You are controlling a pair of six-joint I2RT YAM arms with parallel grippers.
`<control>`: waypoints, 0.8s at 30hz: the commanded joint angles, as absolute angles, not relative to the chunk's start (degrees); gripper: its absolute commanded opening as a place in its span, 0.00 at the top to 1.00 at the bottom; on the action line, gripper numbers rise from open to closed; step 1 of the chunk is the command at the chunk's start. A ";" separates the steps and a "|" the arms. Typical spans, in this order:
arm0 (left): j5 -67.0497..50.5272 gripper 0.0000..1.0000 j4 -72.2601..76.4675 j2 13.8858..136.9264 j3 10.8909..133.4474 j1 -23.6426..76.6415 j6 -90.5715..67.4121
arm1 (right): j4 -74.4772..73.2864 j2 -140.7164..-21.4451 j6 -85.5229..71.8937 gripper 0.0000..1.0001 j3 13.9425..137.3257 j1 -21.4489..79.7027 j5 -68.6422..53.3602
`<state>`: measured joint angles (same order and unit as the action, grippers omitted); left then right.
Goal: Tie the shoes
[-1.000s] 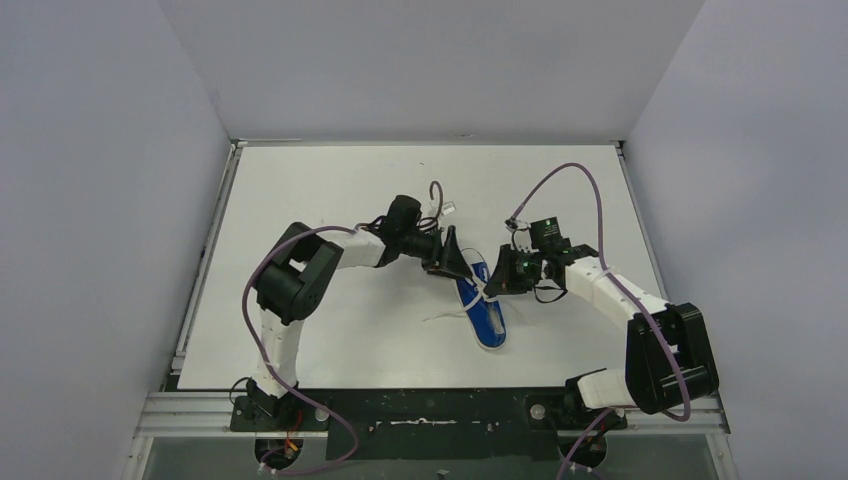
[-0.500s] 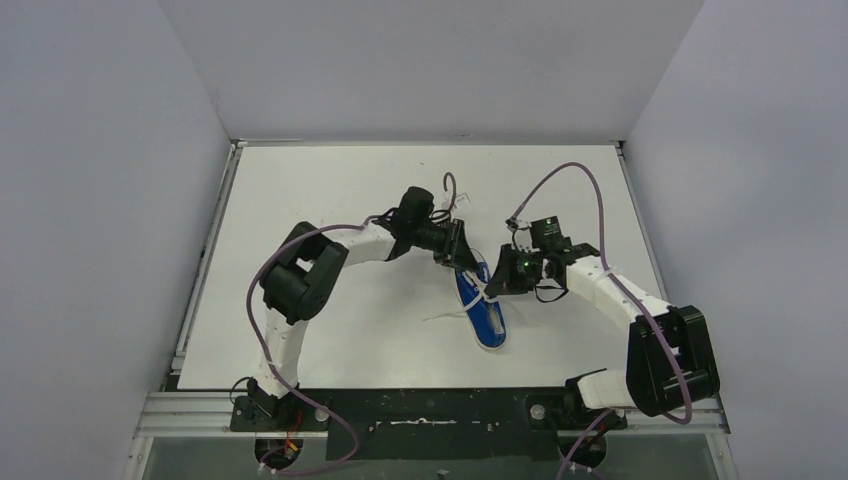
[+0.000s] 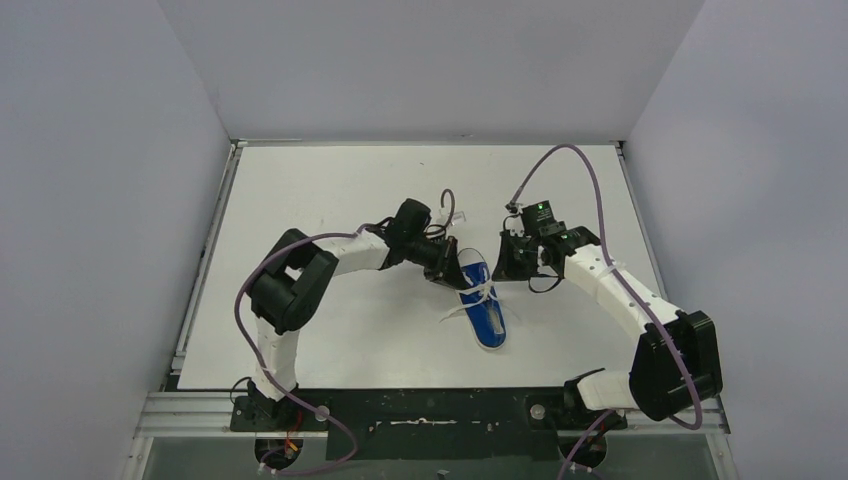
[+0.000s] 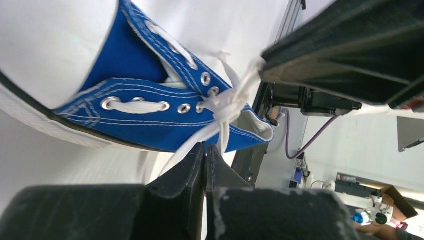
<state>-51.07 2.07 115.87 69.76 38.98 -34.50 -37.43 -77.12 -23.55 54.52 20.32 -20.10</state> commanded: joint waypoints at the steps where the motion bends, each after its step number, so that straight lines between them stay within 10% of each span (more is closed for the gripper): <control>1: -50.98 1.00 0.61 110.07 68.59 39.73 -31.35 | -37.06 -75.94 -26.09 1.00 57.91 21.24 -10.09; 24: -45.80 1.00 -15.23 113.03 64.06 40.03 -20.28 | -27.28 -77.17 -30.30 1.00 43.63 10.78 -6.25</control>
